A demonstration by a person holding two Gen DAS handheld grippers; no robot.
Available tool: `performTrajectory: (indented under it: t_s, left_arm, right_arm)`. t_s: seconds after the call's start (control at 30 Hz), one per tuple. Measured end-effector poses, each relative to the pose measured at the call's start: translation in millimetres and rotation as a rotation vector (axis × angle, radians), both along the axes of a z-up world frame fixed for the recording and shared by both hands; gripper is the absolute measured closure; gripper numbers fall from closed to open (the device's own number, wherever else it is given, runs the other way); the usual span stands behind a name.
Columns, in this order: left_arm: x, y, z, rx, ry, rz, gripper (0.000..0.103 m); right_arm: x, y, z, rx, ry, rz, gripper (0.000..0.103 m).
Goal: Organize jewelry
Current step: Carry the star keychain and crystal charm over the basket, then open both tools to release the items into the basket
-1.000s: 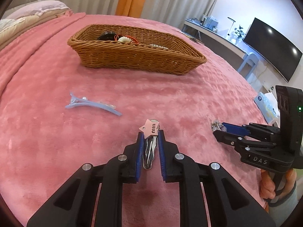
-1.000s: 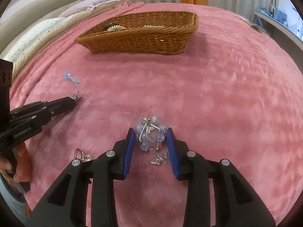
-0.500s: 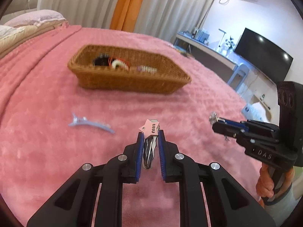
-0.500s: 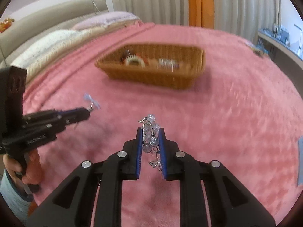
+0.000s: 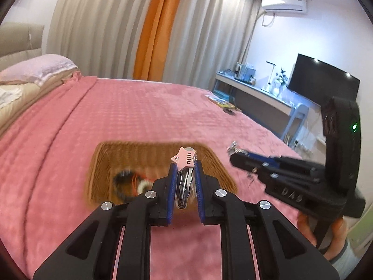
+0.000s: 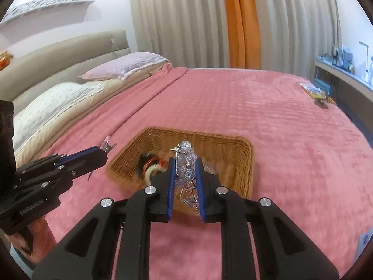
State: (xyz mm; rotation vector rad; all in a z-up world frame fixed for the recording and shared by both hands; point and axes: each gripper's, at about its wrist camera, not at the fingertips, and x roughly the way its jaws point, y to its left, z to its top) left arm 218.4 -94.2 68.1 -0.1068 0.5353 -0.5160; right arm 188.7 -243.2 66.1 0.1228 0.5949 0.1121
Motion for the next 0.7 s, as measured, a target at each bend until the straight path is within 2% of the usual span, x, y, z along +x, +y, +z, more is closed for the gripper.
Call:
performTrajectory:
  t_s: [0.13, 0.27, 0.43, 0.6, 0.63, 0.7]
  left_arm:
    - [44, -8, -22, -0.013, 0.05, 0.005, 0.089]
    - [71, -11, -51, -0.014, 0.109, 0.0, 0.089]
    - [86, -14, -79, 0.016, 0.162, -0.006, 0.089]
    - [90, -12, -86, 0.023, 0.185, -0.004, 0.088]
    - [90, -10, -85, 0.014, 0.186, -0.003, 0.087]
    - [88, -4, -83, -0.014, 0.185, -0.005, 0.069]
  right_arm:
    - [49, -12, -24, 0.044, 0.052, -0.016, 0.089]
    - [86, -15, -54, 0.062, 0.117, -0.024, 0.089]
    - [101, -19, -83, 0.063, 0.168, -0.019, 0.088]
    - [104, -19, -93, 0.064, 0.197, -0.02, 0.088]
    - [104, -20, -93, 0.071, 0.198, -0.021, 0.087]
    - [102, -24, -91, 0.102, 0.193, -0.013, 0.087]
